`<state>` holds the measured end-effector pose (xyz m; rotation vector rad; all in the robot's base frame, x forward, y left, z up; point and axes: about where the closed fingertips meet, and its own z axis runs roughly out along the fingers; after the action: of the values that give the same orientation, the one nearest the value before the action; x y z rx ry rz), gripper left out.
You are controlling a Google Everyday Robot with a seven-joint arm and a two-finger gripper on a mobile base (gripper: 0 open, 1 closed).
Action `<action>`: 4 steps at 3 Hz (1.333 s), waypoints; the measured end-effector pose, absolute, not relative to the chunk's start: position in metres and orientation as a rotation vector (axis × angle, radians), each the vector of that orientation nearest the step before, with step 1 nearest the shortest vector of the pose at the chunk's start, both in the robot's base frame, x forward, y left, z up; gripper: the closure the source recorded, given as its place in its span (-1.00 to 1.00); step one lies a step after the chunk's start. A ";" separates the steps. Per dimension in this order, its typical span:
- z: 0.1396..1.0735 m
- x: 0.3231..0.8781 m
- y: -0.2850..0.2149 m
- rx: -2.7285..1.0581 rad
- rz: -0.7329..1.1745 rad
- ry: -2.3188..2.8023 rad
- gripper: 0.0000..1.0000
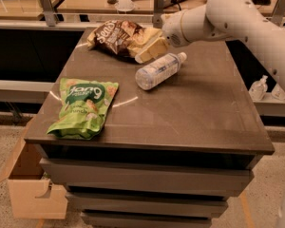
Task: Move brown chip bag near green rice chip bag
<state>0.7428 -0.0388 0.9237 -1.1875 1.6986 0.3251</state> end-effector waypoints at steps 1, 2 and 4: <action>0.912 0.766 -0.010 -1.233 0.304 1.677 -1.00; 0.895 0.777 0.013 -1.292 0.296 1.675 -1.00; 0.857 0.784 0.036 -1.429 0.311 1.718 0.15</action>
Offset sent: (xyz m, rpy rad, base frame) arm 0.0465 0.0746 -0.0451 -0.1180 -0.0138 0.0958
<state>0.7836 0.0357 0.8574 -1.4293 1.7177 0.3111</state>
